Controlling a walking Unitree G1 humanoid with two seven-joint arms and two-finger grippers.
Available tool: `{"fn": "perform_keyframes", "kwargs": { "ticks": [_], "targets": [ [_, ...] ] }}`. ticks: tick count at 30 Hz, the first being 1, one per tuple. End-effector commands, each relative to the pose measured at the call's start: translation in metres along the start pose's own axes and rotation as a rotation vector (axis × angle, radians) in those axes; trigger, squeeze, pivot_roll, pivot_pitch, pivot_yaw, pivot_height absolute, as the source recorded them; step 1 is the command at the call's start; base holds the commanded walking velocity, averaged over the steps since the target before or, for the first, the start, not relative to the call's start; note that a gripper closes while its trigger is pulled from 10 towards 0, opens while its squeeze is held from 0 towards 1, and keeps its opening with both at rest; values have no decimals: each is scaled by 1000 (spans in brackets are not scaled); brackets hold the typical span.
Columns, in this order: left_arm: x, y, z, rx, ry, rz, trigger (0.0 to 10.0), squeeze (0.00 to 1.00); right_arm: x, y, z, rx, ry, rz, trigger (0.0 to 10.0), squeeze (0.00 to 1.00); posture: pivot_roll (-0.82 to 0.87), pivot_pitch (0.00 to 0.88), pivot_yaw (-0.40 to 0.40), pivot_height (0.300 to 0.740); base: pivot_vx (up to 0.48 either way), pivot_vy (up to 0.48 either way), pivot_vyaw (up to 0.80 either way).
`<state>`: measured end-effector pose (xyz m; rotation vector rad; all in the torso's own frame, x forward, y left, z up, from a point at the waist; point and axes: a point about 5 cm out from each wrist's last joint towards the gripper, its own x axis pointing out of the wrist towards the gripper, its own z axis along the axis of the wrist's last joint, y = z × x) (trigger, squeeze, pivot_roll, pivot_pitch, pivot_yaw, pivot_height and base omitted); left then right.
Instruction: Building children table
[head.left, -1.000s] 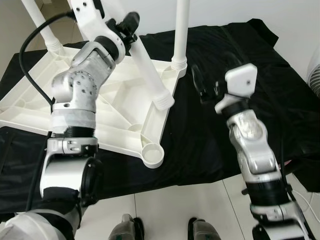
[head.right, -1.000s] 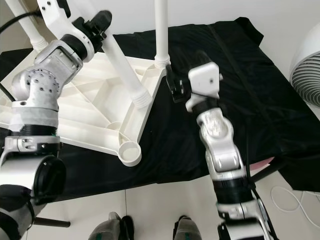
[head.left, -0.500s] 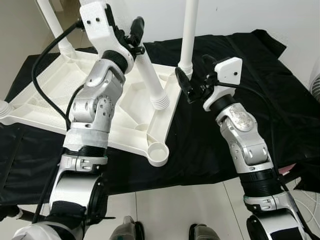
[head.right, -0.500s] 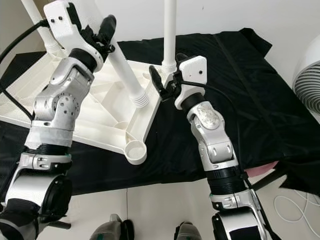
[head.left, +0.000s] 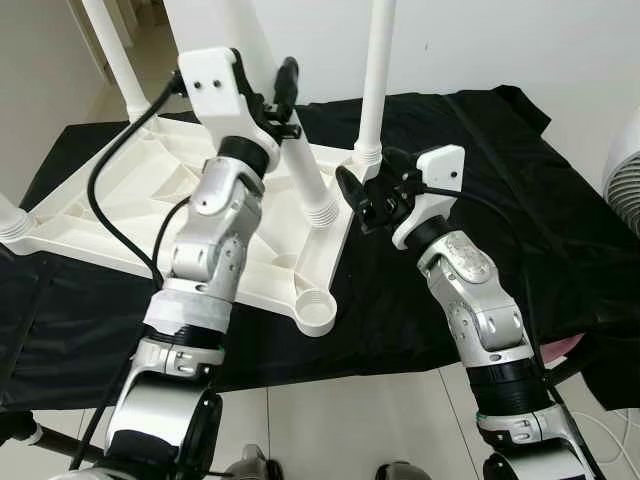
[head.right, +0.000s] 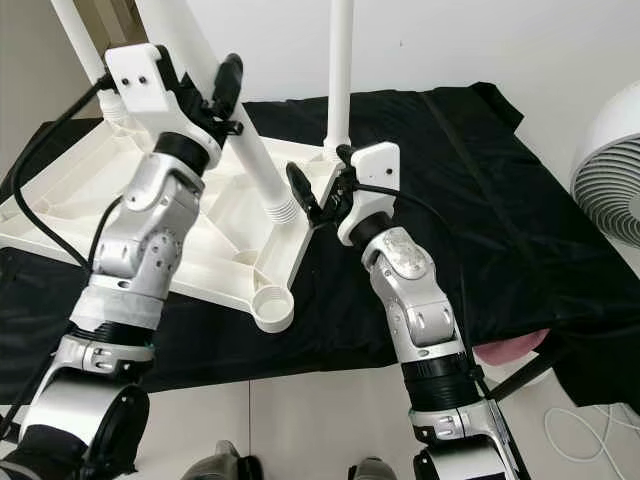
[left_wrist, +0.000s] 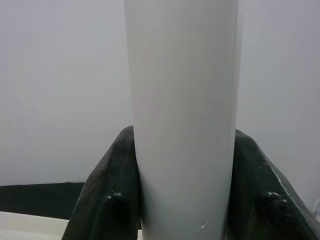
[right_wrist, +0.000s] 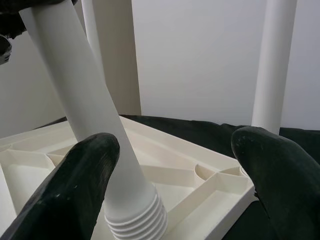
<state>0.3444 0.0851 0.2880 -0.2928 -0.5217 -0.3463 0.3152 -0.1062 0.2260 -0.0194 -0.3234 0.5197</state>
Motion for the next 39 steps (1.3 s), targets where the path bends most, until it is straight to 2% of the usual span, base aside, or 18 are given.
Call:
{"fn": "perform_keyframes", "kwargs": {
  "ticks": [1,13,17,21,32,35,39],
  "targets": [
    [-2,-12,6,31,-41,-208,10000,0,-1,4,-2,5,17,27,10000,0,-147,0,87,740,0,0,0],
    [-7,-16,6,95,-83,-239,10000,0,-3,10,-12,-3,67,64,10000,0,-130,0,74,740,0,0,0],
    [-6,-23,9,95,-97,-256,10000,0,0,13,-13,-16,88,87,10000,0,-127,12,76,740,0,0,0],
    [-5,-38,12,93,-121,-302,10000,0,9,16,-15,-62,133,130,10000,0,-114,36,75,740,0,0,0],
    [-6,-50,15,76,-132,-326,10000,0,28,6,-16,-141,166,96,10000,0,-105,60,81,740,0,0,0],
    [-7,-55,15,75,-132,-336,10000,0,34,4,-17,-194,191,76,10000,0,-102,64,81,740,0,0,0],
    [-7,-56,15,74,-132,-342,10000,0,36,4,-17,-210,194,75,10000,0,-99,66,83,740,0,0,0]
  ]
}}
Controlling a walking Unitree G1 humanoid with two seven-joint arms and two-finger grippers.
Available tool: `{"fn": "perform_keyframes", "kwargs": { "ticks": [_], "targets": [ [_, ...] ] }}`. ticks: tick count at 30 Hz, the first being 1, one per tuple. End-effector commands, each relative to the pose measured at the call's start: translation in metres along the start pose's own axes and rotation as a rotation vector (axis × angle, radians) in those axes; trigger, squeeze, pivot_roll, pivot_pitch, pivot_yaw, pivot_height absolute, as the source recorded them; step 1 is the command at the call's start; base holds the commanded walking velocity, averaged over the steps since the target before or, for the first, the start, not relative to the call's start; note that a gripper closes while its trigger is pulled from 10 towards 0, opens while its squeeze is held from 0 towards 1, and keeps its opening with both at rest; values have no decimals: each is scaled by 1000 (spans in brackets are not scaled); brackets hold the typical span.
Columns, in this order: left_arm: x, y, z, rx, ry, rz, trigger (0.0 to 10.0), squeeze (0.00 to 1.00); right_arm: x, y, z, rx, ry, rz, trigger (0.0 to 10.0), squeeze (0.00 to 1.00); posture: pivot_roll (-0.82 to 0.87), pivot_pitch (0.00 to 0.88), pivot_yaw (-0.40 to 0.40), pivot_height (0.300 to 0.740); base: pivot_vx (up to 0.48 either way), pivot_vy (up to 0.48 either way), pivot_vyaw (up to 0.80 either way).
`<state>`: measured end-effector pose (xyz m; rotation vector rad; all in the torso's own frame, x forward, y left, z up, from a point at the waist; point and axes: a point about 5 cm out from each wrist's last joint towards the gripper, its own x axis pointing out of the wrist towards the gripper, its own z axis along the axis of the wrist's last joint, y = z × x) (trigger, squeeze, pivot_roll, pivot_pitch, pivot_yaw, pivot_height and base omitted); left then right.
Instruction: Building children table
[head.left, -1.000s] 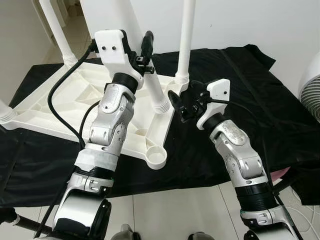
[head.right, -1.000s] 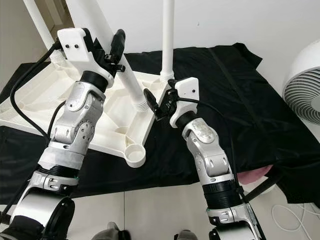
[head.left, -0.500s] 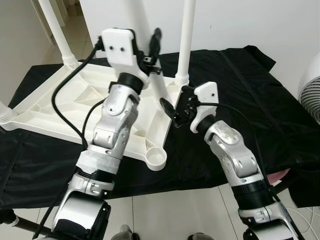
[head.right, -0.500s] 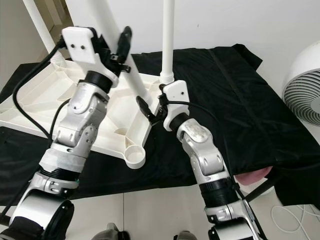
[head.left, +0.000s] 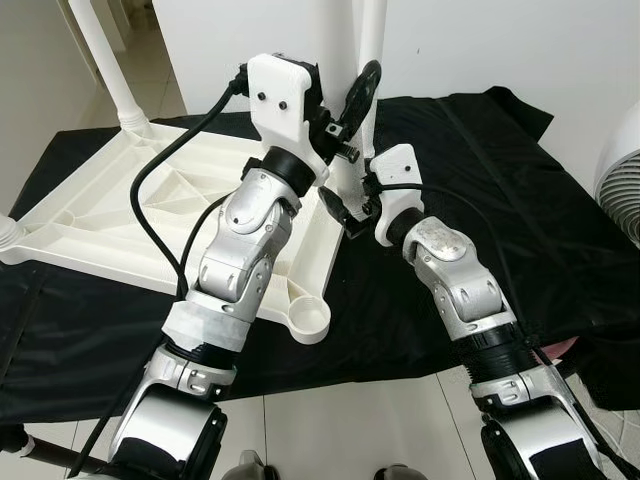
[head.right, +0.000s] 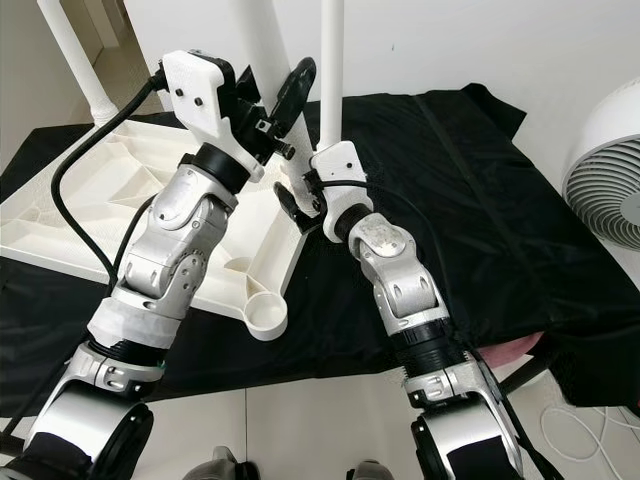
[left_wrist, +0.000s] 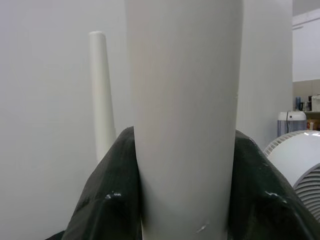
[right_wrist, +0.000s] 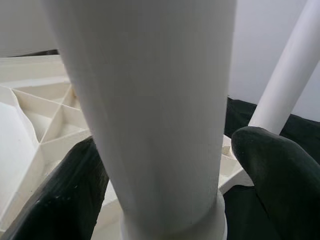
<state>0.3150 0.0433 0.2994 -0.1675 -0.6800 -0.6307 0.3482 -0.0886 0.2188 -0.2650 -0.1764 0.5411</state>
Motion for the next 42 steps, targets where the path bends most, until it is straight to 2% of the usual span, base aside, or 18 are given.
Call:
{"fn": "perform_keyframes", "kwargs": {
  "ticks": [1,4,6,12,14,24,25,27,28,29,30,42],
  "targets": [
    [2,-5,8,18,-29,-27,10000,0,5,3,3,-39,-9,11,10000,0,-99,66,83,740,0,0,0],
    [2,-6,7,17,-29,-32,10000,0,7,3,5,-59,-11,14,10000,0,-99,66,83,740,0,0,0],
    [3,-8,7,16,-29,-42,10000,0,11,4,8,-117,-20,21,10000,0,-99,66,86,740,0,0,0],
    [3,-9,8,14,-31,-48,10000,0,14,5,12,-160,-35,25,10000,0,-100,67,89,740,0,0,0],
    [3,-9,9,13,-32,-52,10000,0,15,6,13,-213,-41,26,10000,0,-100,67,89,740,0,0,0],
    [3,-5,10,19,-33,-47,10000,0,16,7,11,-209,-38,31,10000,0,-100,67,89,740,0,0,0],
    [4,-4,11,21,-36,-46,10000,0,17,7,11,-205,-36,35,5961,0,-100,67,89,740,0,0,0],
    [4,-4,11,21,-36,-46,10000,0,17,7,11,-205,-36,35,5961,0,-100,67,89,740,0,0,0],
    [4,-4,11,23,-38,-44,10000,0,17,8,10,-201,-35,39,1843,0,-100,67,89,740,0,0,0],
    [4,-4,11,23,-38,-44,10000,0,17,8,10,-201,-35,39,1843,0,-100,67,89,740,0,0,0],
    [5,-4,12,23,-41,-43,10000,0,17,9,8,-200,-35,44,0,0,-101,70,87,740,0,0,0],
    [5,-6,13,22,-42,-52,10000,0,17,11,9,-244,-66,50,0,0,-100,68,89,740,0,0,0]
  ]
}}
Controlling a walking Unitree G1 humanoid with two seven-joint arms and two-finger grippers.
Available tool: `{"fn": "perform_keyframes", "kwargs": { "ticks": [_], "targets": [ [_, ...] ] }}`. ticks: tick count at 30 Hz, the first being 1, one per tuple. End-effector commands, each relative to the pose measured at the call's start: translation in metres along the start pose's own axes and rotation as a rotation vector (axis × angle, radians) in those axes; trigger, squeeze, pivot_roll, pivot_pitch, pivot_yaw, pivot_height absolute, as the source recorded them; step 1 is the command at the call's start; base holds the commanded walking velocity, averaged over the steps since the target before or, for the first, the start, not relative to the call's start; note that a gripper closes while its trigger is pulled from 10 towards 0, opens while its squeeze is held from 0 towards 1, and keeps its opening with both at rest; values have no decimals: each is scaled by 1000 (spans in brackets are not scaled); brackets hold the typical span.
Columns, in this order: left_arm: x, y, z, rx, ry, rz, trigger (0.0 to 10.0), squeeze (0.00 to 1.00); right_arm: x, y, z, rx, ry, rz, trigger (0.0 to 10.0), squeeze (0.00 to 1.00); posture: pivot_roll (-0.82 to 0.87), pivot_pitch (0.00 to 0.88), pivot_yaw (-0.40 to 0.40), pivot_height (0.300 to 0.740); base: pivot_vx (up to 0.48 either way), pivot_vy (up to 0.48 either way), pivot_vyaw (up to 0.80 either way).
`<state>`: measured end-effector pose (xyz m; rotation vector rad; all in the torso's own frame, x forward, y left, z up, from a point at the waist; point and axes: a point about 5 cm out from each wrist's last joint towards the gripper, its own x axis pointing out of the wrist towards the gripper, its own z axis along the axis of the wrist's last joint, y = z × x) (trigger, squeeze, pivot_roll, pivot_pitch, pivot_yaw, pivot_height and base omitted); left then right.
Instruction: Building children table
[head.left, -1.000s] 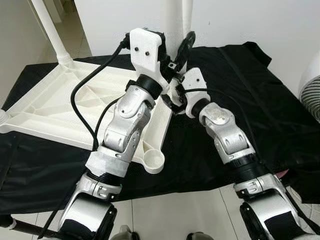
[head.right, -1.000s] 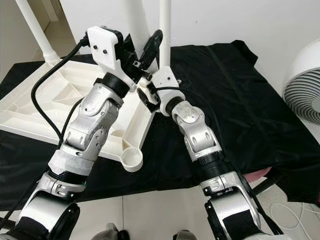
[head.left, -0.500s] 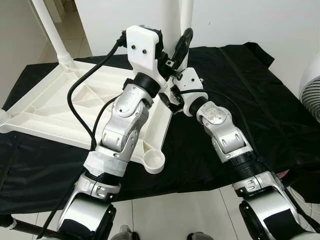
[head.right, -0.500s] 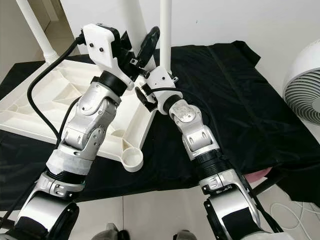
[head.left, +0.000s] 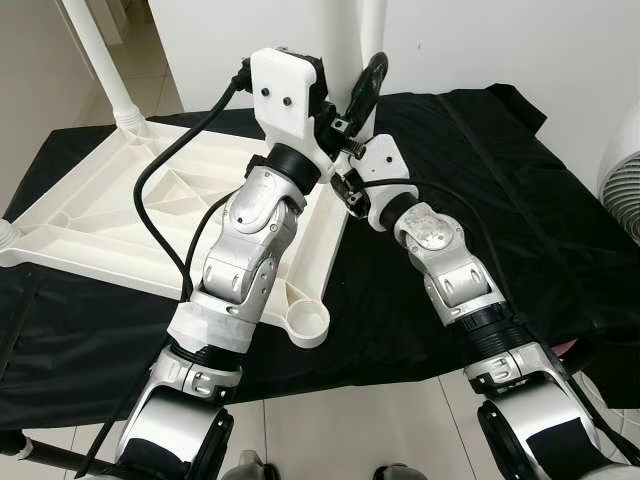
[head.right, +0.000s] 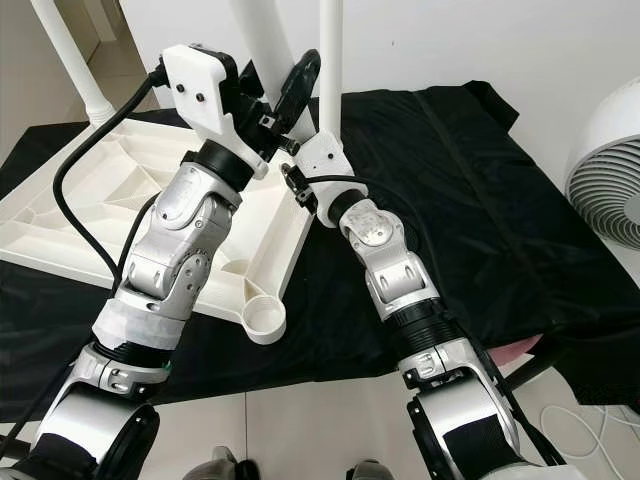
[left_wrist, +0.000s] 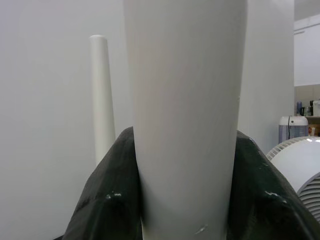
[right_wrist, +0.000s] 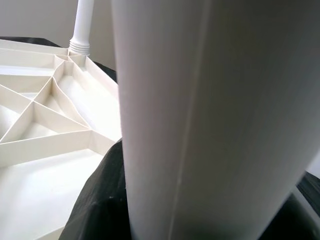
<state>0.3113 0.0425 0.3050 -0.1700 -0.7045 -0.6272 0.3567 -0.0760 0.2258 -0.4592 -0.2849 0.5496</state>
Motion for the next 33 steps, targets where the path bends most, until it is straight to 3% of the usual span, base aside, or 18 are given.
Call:
{"fn": "perform_keyframes", "kwargs": {
  "ticks": [1,2,3,4,5,6,20,21,33],
  "targets": [
    [4,-3,7,16,-18,-52,10000,0,3,7,3,-31,-15,30,0,0,-100,68,89,740,0,0,0],
    [4,-4,7,18,-18,-53,10000,0,3,7,3,-33,-15,30,0,0,-100,68,89,740,0,0,0],
    [4,-4,7,19,-17,-56,10000,0,3,7,3,-30,-10,25,1725,0,-100,68,89,740,0,0,0],
    [4,-4,7,19,-17,-56,10000,0,3,7,3,-30,-10,25,1725,0,-100,68,89,740,0,0,0],
    [4,-4,7,23,-17,-61,10000,0,3,7,2,-22,-3,20,10000,0,-99,68,90,740,0,0,0],
    [3,-4,7,7,-20,-67,10000,1000,3,7,1,-6,4,13,10000,0,-99,68,91,740,0,0,0],
    [1,-6,8,-16,-17,-91,10000,1000,3,3,-4,197,20,-98,10000,0,-99,71,93,740,0,0,0],
    [1,-6,9,-22,-14,-87,10000,0,3,1,-5,234,22,-127,10000,0,-97,71,92,740,0,0,0],
    [-4,1,12,-36,-8,-71,10000,0,-4,-10,-15,372,53,-282,10000,0,-94,69,87,740,0,0,0]
  ]
}}
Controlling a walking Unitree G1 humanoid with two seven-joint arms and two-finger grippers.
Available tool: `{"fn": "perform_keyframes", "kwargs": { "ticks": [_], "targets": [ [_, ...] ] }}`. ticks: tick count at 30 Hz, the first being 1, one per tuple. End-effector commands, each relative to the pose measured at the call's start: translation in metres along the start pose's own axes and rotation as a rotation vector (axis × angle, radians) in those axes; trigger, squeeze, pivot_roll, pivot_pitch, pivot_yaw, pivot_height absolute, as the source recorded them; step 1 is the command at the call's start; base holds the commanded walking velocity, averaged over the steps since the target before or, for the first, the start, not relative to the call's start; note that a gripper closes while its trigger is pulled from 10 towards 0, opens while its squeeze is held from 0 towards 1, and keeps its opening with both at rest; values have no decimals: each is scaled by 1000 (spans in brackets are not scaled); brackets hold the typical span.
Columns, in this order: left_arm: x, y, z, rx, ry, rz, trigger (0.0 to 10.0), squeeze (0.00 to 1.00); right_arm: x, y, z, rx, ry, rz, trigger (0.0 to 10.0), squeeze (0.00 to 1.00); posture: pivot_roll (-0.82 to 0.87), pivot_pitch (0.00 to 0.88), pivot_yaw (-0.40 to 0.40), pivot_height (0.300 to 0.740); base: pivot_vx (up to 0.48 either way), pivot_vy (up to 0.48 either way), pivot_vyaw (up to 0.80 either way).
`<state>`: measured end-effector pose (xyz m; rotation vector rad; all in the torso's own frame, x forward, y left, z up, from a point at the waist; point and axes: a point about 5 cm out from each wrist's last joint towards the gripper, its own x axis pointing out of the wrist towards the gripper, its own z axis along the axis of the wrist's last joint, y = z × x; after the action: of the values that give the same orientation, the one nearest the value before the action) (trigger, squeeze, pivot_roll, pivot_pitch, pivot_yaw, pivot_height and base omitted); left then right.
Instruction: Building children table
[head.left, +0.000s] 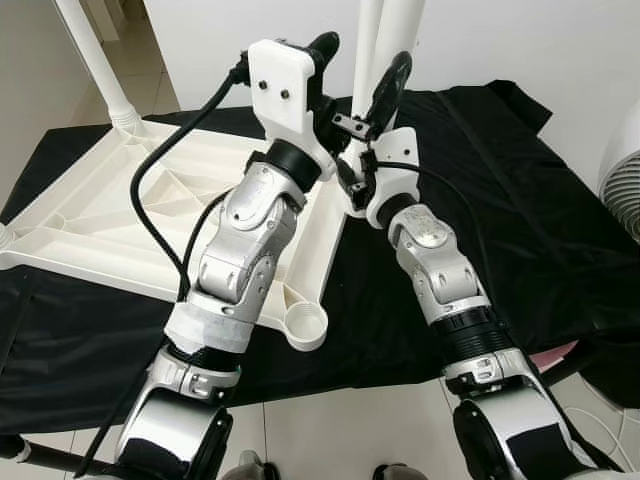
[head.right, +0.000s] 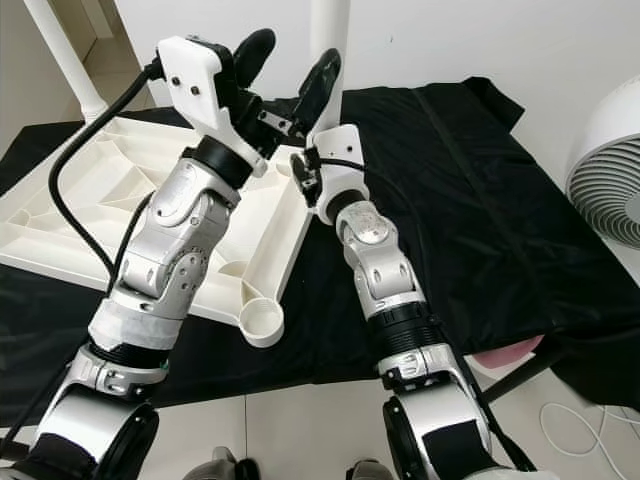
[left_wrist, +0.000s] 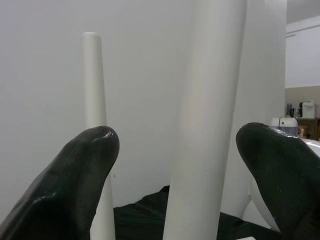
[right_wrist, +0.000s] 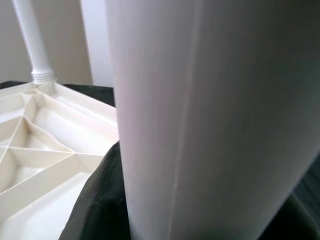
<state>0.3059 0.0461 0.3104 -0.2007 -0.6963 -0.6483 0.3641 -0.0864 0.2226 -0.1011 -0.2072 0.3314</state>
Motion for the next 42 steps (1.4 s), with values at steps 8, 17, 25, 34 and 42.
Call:
{"fn": "perform_keyframes", "kwargs": {
  "ticks": [8,17,25,34,42],
  "targets": [
    [-32,1,-20,9,165,-124,10000,0,-13,-20,-10,60,28,-95,10000,0,-93,67,74,740,0,0,0],
    [-57,-3,-37,-16,284,-218,10000,0,-16,-27,-4,59,-5,-101,10000,0,-90,57,66,740,0,0,0],
    [-86,-6,-46,-18,407,-378,10000,0,-22,-33,2,52,-45,-94,10000,0,-93,54,68,740,0,0,0],
    [-151,-7,-62,-62,745,-635,10000,0,-28,-47,5,20,-58,-108,10000,0,-95,51,70,740,0,0,0],
    [-169,11,-62,-33,841,-663,10000,0,-30,-48,7,7,-62,-97,10000,0,-91,58,71,740,0,0,0]
  ]
}}
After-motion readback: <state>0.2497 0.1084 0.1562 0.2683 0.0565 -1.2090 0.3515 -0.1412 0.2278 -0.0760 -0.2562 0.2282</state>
